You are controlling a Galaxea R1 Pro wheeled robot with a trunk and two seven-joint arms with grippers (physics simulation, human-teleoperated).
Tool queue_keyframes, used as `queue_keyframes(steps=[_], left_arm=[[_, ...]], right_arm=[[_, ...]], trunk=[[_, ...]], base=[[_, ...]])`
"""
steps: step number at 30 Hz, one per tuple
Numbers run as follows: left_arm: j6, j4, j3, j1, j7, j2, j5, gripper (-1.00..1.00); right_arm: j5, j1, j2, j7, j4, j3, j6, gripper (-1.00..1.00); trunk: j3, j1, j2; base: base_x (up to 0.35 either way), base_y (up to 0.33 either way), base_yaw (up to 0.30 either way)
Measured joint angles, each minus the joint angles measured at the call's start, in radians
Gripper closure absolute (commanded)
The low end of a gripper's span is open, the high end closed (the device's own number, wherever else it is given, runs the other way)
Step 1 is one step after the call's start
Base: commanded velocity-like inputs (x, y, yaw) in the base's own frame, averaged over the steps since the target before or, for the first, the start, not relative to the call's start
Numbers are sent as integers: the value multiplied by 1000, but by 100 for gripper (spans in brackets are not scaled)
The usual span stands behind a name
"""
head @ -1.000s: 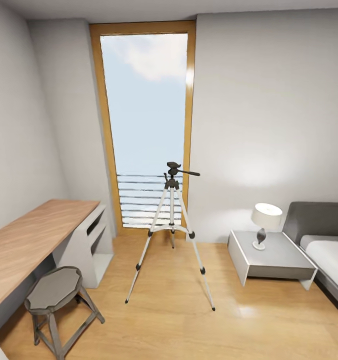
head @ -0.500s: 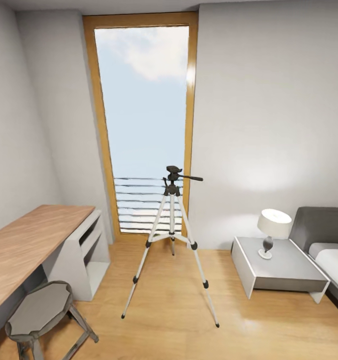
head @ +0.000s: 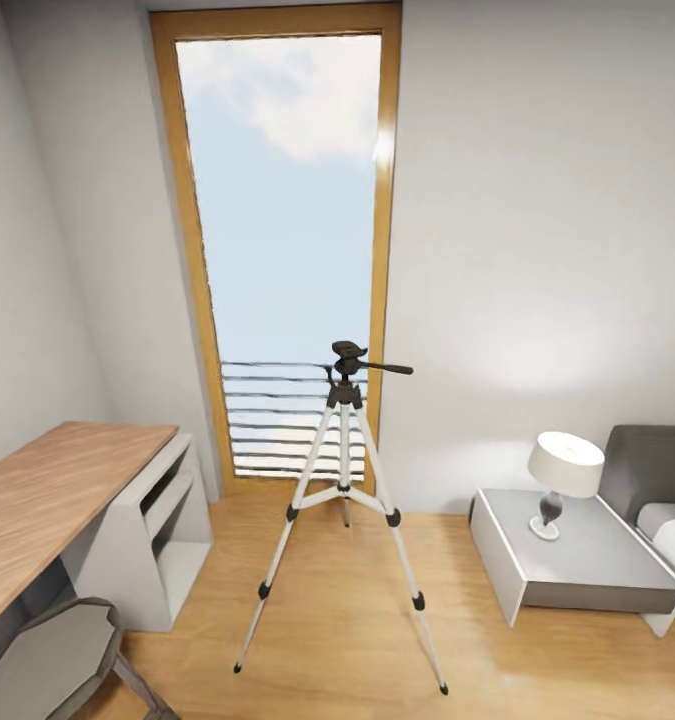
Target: Attach the digital camera to the camera tripod in the bedroom.
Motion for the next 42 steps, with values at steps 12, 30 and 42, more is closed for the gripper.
queue_keyframes(steps=[12, 30, 42], left_arm=[[2, 0, 0, 0, 0, 0, 0, 100], [1, 0, 0, 0, 0, 0, 0, 100], [1, 0, 0, 0, 0, 0, 0, 100]], right_arm=[[0, 0, 2, 0, 0, 1, 0, -100], [0, 0, 2, 0, 0, 1, 0, -100], [0, 0, 1, 0, 0, 0, 0, -100]], trunk=[[0, 0, 0], [0, 0, 0], [0, 0, 0]], base=[[323, 0, 0], [323, 39, 0], [89, 24, 0]])
